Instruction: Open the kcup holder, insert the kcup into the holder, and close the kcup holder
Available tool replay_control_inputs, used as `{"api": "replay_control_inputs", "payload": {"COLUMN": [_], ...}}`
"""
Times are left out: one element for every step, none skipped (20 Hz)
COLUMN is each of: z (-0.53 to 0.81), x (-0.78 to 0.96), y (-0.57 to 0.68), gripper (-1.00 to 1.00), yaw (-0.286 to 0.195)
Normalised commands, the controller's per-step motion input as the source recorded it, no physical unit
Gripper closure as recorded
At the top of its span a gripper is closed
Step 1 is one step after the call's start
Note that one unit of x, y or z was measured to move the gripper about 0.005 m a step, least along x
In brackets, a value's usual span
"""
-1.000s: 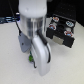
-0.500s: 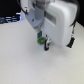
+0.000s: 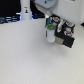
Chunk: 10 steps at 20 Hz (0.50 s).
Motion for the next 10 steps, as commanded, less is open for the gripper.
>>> {"api": "replay_control_inputs", "payload": {"z": [0.35, 0.34, 0.33, 0.29, 0.24, 0.20, 0.17, 0.18, 0.16, 0.14], "x": [-0.22, -0.22, -0.22, -0.22, -0.25, -0.25, -0.29, -0.25, -0.26, -0.27], "y": [0.53, 0.54, 0.54, 0.54, 0.53, 0.53, 0.51, 0.55, 0.54, 0.52], "gripper": [1.00, 1.00, 1.00, 1.00, 1.00, 1.00, 1.00, 1.00, 1.00, 1.00], "yaw": [0.076, 0.067, 0.069, 0.069, 0.080, 0.077, 0.090, 0.082, 0.081, 0.084]}}
